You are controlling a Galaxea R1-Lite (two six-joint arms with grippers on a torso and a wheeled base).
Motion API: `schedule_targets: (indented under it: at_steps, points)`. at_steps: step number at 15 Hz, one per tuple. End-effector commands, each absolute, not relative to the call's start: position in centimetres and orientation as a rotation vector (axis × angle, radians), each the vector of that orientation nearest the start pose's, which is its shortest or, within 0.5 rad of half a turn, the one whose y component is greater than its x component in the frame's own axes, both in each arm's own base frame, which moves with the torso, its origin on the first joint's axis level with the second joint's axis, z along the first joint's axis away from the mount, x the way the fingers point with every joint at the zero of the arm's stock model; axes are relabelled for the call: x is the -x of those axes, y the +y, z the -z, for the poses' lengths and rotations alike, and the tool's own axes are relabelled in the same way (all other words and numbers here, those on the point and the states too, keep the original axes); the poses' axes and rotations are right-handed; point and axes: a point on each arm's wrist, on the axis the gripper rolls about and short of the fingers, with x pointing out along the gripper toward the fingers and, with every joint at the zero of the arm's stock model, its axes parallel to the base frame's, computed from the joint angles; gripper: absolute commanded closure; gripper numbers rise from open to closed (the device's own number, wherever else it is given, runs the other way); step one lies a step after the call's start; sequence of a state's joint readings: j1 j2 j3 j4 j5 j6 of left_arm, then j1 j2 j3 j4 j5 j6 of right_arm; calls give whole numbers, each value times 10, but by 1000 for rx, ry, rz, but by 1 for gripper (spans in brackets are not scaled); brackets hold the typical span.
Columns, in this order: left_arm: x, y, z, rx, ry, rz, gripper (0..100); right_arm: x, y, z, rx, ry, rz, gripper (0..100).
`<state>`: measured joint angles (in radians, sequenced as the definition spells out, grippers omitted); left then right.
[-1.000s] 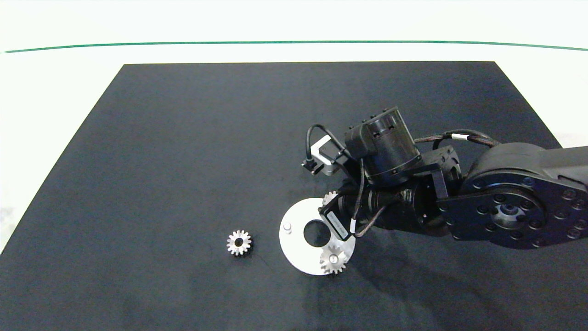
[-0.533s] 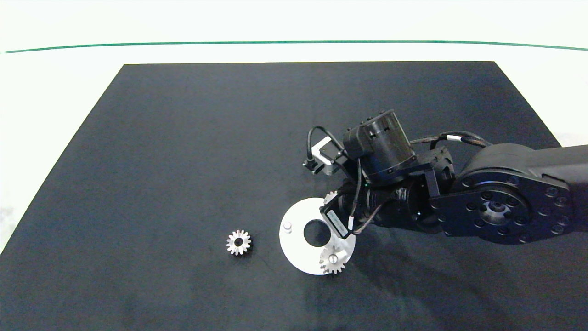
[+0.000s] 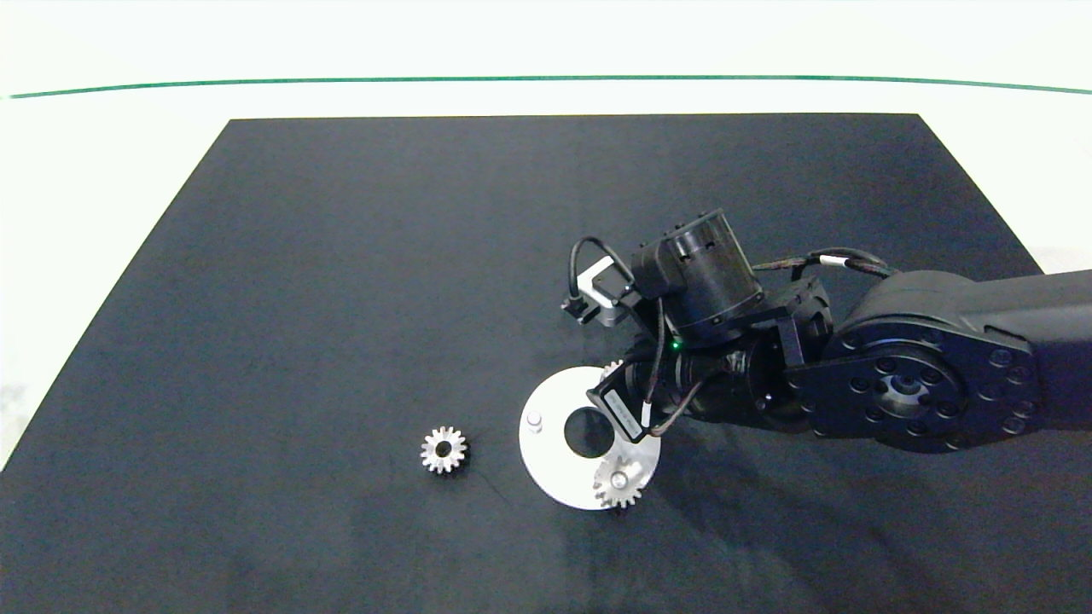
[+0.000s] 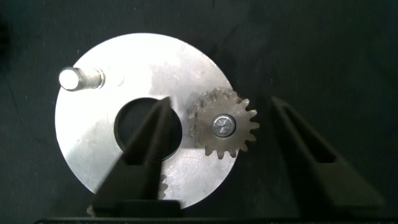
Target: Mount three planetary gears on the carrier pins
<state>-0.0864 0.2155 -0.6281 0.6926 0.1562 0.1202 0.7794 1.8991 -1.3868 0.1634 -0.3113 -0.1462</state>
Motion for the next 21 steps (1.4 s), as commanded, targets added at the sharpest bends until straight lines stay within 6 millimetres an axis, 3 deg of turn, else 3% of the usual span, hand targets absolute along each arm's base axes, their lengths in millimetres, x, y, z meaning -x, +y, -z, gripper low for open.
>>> schedule_targets:
  at_steps: [1,3,4,7,8,9,10,12,14,16,21]
  points:
    - [58,9,-164,-162,336,-47,0,-238,223,-239,431,464,-410,0]
    - [48,11,-158,-212,358,19,0,-182,170,-288,363,327,-402,0]
    - [41,11,-157,-251,358,48,0,-146,134,-298,349,281,-370,0]
    - [6,5,-169,-357,409,83,0,-64,40,-282,330,199,-213,0]
    - [4,4,-170,-360,410,84,0,-61,36,-280,329,198,-206,0]
    - [-13,0,-173,-405,456,152,0,-16,-2,-261,325,161,-135,0]
    - [-23,-4,-175,-425,458,227,0,6,-18,-252,313,143,-111,0]
    - [-47,-18,-172,-449,402,341,0,44,-39,-234,293,115,-41,0]
    - [-69,-31,-157,-464,401,383,0,67,-46,-224,275,74,25,0]
    - [-85,-40,-153,-466,403,389,0,80,-48,-217,269,58,73,0]
    - [-97,-60,-140,-507,462,494,0,99,-36,-208,273,34,124,0]
